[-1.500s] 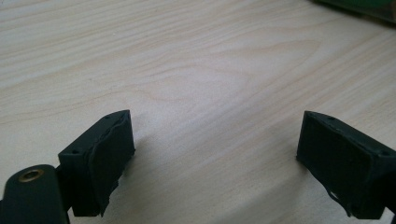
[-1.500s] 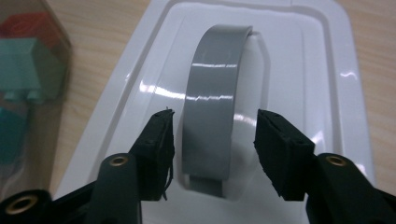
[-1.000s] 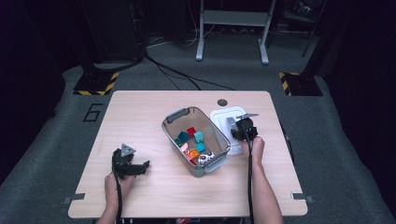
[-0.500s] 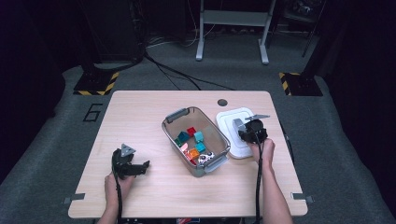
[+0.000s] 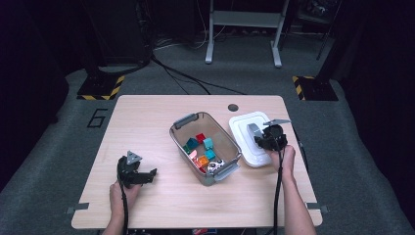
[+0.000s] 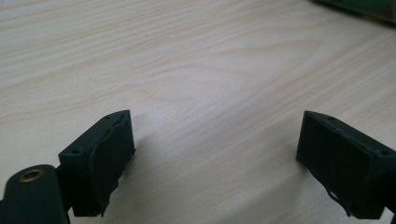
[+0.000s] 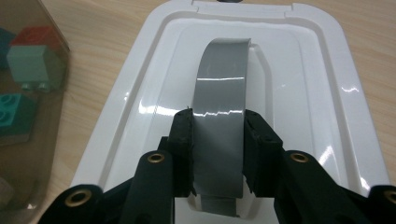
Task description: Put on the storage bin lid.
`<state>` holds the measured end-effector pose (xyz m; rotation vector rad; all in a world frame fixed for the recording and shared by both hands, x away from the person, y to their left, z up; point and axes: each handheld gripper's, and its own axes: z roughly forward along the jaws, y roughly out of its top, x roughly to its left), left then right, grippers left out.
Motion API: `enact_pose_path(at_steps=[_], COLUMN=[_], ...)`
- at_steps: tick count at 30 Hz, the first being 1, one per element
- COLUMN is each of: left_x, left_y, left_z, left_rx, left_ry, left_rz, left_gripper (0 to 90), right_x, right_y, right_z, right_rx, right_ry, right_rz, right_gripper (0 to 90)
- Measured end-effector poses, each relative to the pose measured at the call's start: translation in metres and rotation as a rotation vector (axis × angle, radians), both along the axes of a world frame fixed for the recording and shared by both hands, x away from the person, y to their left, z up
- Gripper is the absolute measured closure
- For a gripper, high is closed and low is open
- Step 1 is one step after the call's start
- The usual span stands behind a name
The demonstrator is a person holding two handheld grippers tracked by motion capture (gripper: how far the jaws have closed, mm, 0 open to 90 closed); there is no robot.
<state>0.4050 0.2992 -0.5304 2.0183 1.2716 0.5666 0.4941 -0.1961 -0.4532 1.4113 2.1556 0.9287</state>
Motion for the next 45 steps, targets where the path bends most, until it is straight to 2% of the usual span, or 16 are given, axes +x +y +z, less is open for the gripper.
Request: enact_pose_path(at_steps=[9, 10, 11, 23, 30, 34, 41, 45], left_x=[0.0, 0.0, 0.0, 0.0, 0.0, 0.0, 0.0, 0.0], left_y=[0.0, 0.0, 0.0, 0.0, 0.0, 0.0, 0.0, 0.0], left_z=[0.0, 0.0, 0.0, 0.0, 0.0, 0.0, 0.0, 0.0], left_rx=[-0.002, 0.0, -0.001, -0.001, -0.002, 0.0, -0.001, -0.001], left_ry=[-0.003, 0.001, 0.0, -0.003, -0.003, 0.001, -0.003, -0.003], left_rz=[0.002, 0.0, 0.0, 0.002, 0.002, 0.0, 0.003, 0.003], left_gripper=[10.9, 11.0, 10.9, 10.9, 10.9, 10.9, 10.9, 10.9], right_x=[-0.005, -0.006, -0.005, -0.01, -0.012, -0.01, -0.013, -0.014], right_y=[-0.008, -0.006, -0.006, 0.001, 0.0, -0.001, 0.01, 0.016], right_z=[0.018, 0.02, 0.022, 0.046, 0.065, 0.073, 0.093, 0.103], right_rx=[-0.001, 0.011, 0.006, -0.027, -0.03, -0.016, -0.025, -0.011], right_ry=[-0.03, -0.02, -0.032, -0.044, -0.073, -0.089, -0.106, -0.115], right_rz=[0.022, 0.005, 0.013, 0.042, 0.039, 0.038, 0.057, 0.071], right_gripper=[68.0, 68.0, 68.0, 68.0, 68.0, 68.0, 67.9, 67.9])
